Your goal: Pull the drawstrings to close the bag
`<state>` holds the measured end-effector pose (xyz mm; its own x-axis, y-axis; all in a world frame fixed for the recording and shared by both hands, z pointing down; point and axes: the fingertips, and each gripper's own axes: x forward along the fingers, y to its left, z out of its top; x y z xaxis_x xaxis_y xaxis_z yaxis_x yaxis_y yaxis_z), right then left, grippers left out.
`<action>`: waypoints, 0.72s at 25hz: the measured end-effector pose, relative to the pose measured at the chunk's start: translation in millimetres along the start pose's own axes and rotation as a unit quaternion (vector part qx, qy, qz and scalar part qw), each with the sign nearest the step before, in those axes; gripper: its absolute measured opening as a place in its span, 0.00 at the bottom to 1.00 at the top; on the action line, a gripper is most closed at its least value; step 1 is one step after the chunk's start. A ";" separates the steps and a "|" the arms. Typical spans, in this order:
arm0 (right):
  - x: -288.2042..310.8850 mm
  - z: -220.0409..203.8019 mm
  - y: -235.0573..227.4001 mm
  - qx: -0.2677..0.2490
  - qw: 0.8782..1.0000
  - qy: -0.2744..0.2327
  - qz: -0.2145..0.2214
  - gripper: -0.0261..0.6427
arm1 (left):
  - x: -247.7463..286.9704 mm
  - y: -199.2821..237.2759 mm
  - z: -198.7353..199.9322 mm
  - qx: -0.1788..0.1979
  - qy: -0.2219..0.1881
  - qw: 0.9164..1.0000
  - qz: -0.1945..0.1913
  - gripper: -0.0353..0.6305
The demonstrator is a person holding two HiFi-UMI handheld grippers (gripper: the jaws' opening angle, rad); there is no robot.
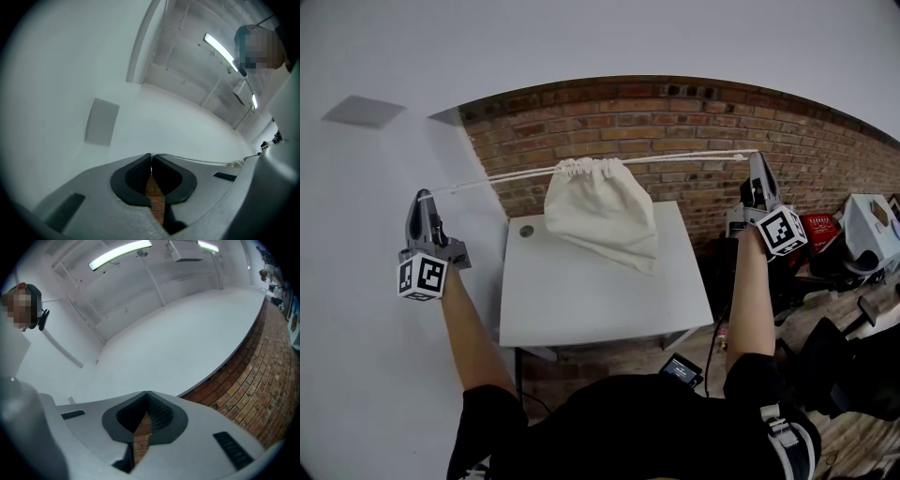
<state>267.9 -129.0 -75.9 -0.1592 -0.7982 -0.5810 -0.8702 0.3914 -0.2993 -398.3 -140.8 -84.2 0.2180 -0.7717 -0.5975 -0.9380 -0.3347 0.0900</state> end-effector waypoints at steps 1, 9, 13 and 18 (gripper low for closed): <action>-1.2 -0.4 -0.7 0.000 1.000 0.000 -0.001 0.05 | -0.5 1.8 -0.6 -0.001 -0.001 1.000 0.001 0.09; -2.2 -0.7 -2.9 -0.004 1.000 0.000 -0.001 0.05 | 0.0 7.5 0.3 0.001 -0.002 1.000 -0.001 0.09; -4.4 -0.3 -5.0 -0.003 1.000 0.001 -0.001 0.05 | -0.3 6.1 -1.2 0.001 0.001 1.000 -0.003 0.09; -5.5 -4.8 -14.2 0.014 1.000 0.002 -0.010 0.05 | -0.5 7.5 -3.4 0.003 0.006 1.000 -0.002 0.09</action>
<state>278.8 -132.4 -64.8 -0.1448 -0.8077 -0.5716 -0.8600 0.3884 -0.3309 -404.5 -144.7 -80.5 0.2255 -0.7767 -0.5881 -0.9387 -0.3349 0.0824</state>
